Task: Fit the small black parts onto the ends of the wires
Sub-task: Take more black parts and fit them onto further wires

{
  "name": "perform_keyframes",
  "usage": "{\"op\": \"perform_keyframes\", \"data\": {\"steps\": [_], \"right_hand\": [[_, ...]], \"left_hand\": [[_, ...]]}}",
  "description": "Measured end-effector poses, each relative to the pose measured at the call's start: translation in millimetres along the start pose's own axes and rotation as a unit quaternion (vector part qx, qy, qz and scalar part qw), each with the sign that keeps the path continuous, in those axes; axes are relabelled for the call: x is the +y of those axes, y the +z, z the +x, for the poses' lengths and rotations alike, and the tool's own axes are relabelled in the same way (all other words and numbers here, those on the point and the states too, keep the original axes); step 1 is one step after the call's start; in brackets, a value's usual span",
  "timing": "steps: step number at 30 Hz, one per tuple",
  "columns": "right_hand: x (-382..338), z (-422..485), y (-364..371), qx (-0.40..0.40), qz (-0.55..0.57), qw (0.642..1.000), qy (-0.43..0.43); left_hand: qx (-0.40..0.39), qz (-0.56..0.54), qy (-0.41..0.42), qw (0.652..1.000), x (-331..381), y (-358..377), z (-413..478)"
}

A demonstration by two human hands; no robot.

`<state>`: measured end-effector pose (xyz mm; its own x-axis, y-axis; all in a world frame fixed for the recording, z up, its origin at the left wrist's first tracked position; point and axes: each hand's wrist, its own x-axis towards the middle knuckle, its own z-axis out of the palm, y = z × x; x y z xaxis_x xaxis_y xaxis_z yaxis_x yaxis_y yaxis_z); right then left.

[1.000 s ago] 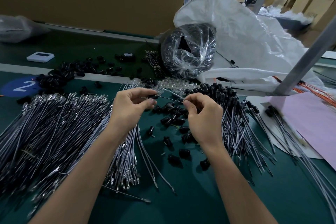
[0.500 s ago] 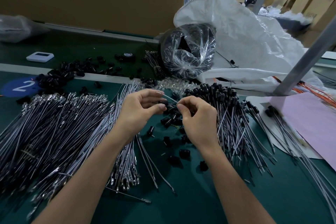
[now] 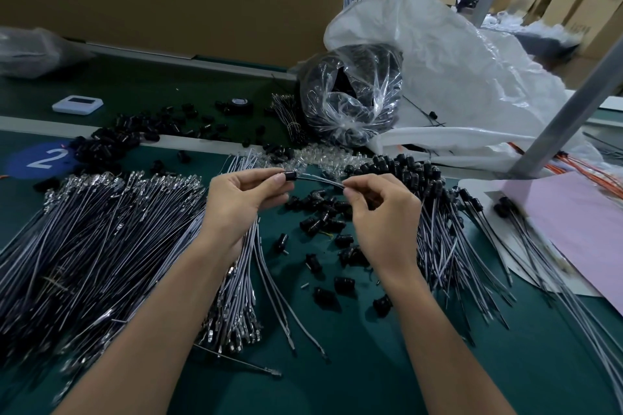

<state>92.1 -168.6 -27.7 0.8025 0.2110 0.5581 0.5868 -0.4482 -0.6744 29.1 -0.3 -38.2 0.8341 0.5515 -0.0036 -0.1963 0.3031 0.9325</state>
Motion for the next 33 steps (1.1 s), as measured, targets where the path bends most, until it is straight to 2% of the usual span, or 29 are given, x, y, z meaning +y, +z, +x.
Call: {"op": "perform_keyframes", "data": {"steps": [5, 27, 33], "right_hand": [[-0.7, -1.6, 0.8, -0.008, -0.022, 1.0, -0.021], [0.7, -1.4, 1.4, -0.021, 0.008, 1.0, 0.001], [0.1, -1.8, 5.2, -0.039, -0.001, 0.999, -0.016]], "left_hand": [[0.021, -0.009, -0.008, 1.0, 1.3, 0.3, 0.8], [-0.017, 0.034, 0.008, 0.999, 1.0, 3.6, -2.8], [-0.043, 0.051, 0.006, 0.998, -1.7, 7.2, -3.7]]}}
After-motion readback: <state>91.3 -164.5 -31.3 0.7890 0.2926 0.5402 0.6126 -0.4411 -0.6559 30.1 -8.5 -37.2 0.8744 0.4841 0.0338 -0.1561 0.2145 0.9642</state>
